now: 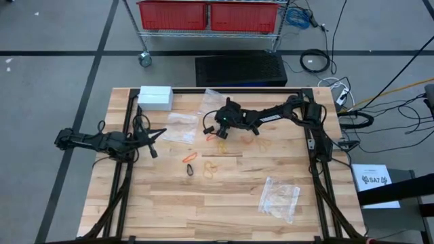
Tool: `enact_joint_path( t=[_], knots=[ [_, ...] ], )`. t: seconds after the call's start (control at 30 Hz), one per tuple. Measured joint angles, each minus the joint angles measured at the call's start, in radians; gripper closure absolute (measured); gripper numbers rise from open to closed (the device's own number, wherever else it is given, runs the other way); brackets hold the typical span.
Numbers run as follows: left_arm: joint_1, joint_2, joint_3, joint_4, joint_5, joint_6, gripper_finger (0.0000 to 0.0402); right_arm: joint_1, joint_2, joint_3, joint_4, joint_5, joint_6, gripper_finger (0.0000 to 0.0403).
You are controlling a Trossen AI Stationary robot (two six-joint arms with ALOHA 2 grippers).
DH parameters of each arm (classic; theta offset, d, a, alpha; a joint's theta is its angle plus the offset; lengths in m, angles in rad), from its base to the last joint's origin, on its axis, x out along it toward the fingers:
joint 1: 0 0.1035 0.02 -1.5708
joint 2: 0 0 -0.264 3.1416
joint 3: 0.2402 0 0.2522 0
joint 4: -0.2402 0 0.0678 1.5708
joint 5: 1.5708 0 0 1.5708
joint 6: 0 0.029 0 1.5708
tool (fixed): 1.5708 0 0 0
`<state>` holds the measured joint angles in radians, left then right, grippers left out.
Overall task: Sort rubber bands
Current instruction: Open the top zip lock bag
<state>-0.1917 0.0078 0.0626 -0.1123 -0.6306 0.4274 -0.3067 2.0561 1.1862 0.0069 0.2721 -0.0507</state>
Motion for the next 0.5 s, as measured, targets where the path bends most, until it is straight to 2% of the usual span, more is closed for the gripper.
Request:
enact_joint_path(
  t=[0.13, 0.23, 0.4, 0.5],
  knots=[
    [0.001, 0.000, 0.000, 0.031, 0.003, -0.002, 0.0400, 0.019, -0.073, 0.000, -0.110, -0.009, 0.030, 0.0400],
    [0.001, 0.000, 0.000, 0.054, 0.069, -0.003, 0.0400, 0.039, -0.140, 0.000, -0.182, -0.011, 0.043, 0.0400],
    [0.001, 0.000, 0.000, 0.056, 0.109, -0.003, 0.0400, 0.080, -0.270, 0.000, -0.228, -0.014, 0.047, 0.0400],
    [0.000, 0.000, 0.000, 0.091, 0.221, -0.005, 0.0400, 0.103, -0.343, 0.000, -0.239, -0.016, 0.047, 0.0401]
  ],
)
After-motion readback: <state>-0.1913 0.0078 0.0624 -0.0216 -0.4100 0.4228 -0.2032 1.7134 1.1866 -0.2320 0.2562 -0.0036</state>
